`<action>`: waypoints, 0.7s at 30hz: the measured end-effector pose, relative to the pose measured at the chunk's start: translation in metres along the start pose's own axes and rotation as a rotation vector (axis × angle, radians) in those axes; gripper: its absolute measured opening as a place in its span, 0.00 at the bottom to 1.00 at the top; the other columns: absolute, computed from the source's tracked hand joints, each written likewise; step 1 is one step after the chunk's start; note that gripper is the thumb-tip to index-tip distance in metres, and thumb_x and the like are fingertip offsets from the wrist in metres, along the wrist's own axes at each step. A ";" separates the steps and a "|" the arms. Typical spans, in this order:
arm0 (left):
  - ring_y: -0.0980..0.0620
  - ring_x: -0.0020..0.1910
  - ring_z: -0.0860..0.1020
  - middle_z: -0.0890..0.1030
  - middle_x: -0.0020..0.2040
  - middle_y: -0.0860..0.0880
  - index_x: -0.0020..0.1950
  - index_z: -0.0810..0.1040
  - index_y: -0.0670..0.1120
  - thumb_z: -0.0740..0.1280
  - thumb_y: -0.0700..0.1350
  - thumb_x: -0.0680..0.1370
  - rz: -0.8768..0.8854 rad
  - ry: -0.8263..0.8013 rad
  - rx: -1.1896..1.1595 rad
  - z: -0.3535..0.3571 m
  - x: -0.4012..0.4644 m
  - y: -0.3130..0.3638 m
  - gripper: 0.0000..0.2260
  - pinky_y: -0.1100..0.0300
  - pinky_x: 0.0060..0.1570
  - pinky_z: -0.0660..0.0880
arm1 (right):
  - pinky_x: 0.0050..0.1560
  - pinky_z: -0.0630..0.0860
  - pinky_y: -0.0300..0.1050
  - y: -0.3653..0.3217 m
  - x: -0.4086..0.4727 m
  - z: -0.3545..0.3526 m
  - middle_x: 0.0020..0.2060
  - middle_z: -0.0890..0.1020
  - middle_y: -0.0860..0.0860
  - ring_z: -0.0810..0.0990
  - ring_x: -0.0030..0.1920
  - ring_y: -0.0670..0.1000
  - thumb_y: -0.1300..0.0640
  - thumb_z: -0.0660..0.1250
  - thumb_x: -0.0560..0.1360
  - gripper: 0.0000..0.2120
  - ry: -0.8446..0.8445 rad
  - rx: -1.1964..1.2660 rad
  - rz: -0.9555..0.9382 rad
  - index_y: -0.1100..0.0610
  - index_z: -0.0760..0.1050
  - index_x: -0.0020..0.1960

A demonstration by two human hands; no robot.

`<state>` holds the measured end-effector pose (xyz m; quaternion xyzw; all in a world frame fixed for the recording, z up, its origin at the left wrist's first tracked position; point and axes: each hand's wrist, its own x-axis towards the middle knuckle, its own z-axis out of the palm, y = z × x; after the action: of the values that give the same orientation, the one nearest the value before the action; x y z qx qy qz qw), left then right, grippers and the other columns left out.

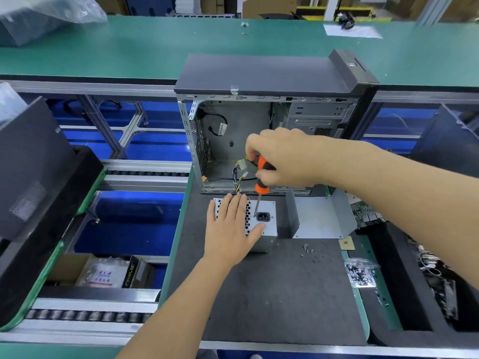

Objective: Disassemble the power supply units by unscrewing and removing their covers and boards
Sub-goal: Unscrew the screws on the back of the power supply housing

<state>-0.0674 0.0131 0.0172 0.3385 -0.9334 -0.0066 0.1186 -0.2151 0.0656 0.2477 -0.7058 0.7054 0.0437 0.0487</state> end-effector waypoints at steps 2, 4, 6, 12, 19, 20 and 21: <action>0.47 0.79 0.59 0.66 0.78 0.49 0.80 0.62 0.44 0.43 0.68 0.80 0.000 -0.049 0.033 0.001 0.001 0.000 0.38 0.40 0.77 0.52 | 0.48 0.60 0.48 -0.003 0.000 0.000 0.47 0.68 0.47 0.65 0.49 0.53 0.51 0.63 0.76 0.13 -0.014 0.043 -0.014 0.47 0.65 0.58; 0.48 0.80 0.56 0.63 0.80 0.48 0.81 0.59 0.45 0.40 0.69 0.80 -0.002 -0.078 0.051 0.001 0.002 0.000 0.39 0.40 0.78 0.48 | 0.48 0.60 0.49 -0.005 -0.001 0.002 0.46 0.69 0.48 0.63 0.49 0.53 0.42 0.62 0.77 0.14 0.012 -0.009 0.021 0.47 0.64 0.57; 0.48 0.81 0.51 0.58 0.81 0.48 0.82 0.55 0.45 0.37 0.69 0.79 0.002 -0.110 0.058 0.002 0.003 -0.001 0.39 0.41 0.78 0.44 | 0.42 0.63 0.49 -0.008 -0.001 0.000 0.39 0.68 0.50 0.65 0.45 0.55 0.28 0.52 0.75 0.26 0.033 -0.170 0.128 0.51 0.62 0.52; 0.50 0.81 0.40 0.47 0.83 0.48 0.82 0.45 0.46 0.34 0.69 0.78 0.006 -0.166 0.074 0.001 0.003 -0.001 0.40 0.42 0.78 0.37 | 0.34 0.66 0.48 -0.005 -0.001 0.001 0.33 0.67 0.51 0.70 0.39 0.57 0.40 0.51 0.82 0.17 0.101 -0.323 0.075 0.54 0.62 0.49; 0.50 0.81 0.39 0.44 0.83 0.48 0.82 0.43 0.46 0.32 0.70 0.76 0.006 -0.195 0.075 -0.002 0.006 -0.001 0.41 0.42 0.78 0.38 | 0.49 0.62 0.49 -0.002 -0.006 0.002 0.50 0.69 0.49 0.63 0.49 0.53 0.45 0.63 0.77 0.13 0.005 -0.071 0.004 0.49 0.66 0.58; 0.50 0.81 0.39 0.44 0.83 0.48 0.82 0.43 0.46 0.31 0.70 0.76 0.007 -0.199 0.078 -0.002 0.006 -0.001 0.41 0.42 0.78 0.39 | 0.48 0.62 0.49 -0.004 -0.008 0.003 0.46 0.70 0.50 0.64 0.47 0.54 0.38 0.60 0.78 0.17 0.019 -0.120 0.020 0.51 0.65 0.56; 0.50 0.81 0.39 0.44 0.83 0.48 0.82 0.43 0.46 0.32 0.70 0.76 0.005 -0.200 0.081 -0.002 0.006 -0.001 0.41 0.41 0.78 0.39 | 0.44 0.64 0.48 -0.006 -0.009 0.003 0.41 0.69 0.50 0.65 0.44 0.55 0.32 0.55 0.77 0.23 0.031 -0.193 0.050 0.52 0.63 0.53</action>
<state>-0.0706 0.0087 0.0203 0.3384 -0.9409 -0.0023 0.0110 -0.2090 0.0749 0.2458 -0.6898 0.7161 0.1019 -0.0318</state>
